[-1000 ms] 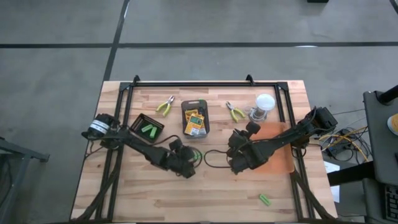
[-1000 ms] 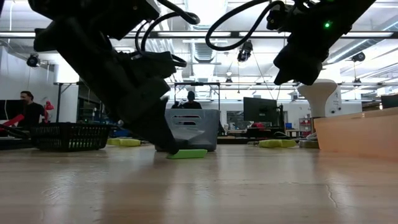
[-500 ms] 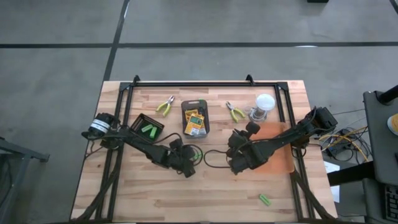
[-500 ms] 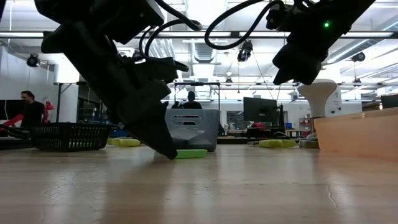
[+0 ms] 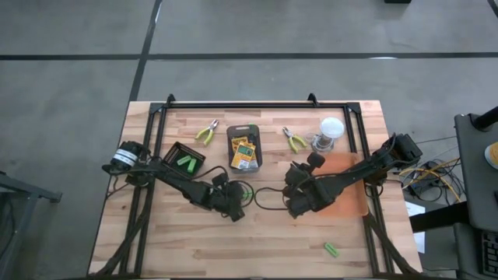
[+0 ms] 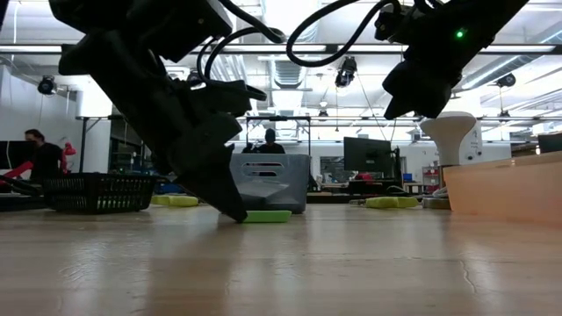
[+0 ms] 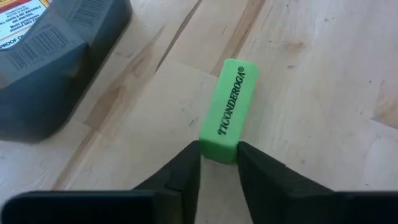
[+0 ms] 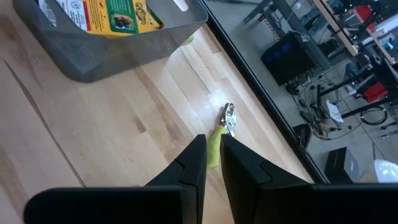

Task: Pick & Place School Supplies
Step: Put the middle light green eraser into the black bin

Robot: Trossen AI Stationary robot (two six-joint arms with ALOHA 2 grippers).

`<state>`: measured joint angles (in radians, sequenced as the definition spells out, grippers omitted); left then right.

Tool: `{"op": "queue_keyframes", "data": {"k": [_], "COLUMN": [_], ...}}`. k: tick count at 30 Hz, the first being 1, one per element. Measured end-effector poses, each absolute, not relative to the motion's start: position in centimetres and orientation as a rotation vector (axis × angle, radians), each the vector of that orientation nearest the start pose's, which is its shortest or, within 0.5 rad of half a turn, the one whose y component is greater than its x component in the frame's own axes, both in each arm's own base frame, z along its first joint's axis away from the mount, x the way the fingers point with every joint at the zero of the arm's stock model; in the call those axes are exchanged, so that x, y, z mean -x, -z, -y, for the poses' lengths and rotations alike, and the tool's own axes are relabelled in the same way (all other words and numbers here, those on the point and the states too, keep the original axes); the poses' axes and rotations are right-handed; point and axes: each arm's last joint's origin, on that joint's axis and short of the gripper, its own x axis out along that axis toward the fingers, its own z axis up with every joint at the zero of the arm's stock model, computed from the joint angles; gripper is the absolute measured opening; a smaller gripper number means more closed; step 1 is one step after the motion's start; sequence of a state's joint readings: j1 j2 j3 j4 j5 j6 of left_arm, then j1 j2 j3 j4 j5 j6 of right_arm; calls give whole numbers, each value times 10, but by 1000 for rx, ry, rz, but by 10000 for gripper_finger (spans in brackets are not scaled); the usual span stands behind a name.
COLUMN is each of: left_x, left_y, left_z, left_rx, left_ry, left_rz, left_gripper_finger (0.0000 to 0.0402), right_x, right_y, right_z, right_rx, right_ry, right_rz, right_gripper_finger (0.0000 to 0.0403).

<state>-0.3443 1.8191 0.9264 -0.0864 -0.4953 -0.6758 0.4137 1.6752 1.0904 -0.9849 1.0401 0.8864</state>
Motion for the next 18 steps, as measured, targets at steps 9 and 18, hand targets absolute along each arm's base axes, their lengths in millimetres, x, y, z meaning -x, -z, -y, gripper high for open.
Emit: {"op": "queue_keyframes", "data": {"k": [9,18], "left_x": [-323,-322], "left_y": [-129,-129], "left_z": [101,100], "left_rx": [227,216], "left_ry": [-436,-448], "left_rz": [-782,-776], "left_gripper_finger": [26,26], "right_x": [-271,-272], "right_y": [-198,-198], "right_z": [-92,-92], "right_rx": [287,284], "right_ry": [904,904], "right_rz": [-817,-815], "right_gripper_finger": [43,43]}}
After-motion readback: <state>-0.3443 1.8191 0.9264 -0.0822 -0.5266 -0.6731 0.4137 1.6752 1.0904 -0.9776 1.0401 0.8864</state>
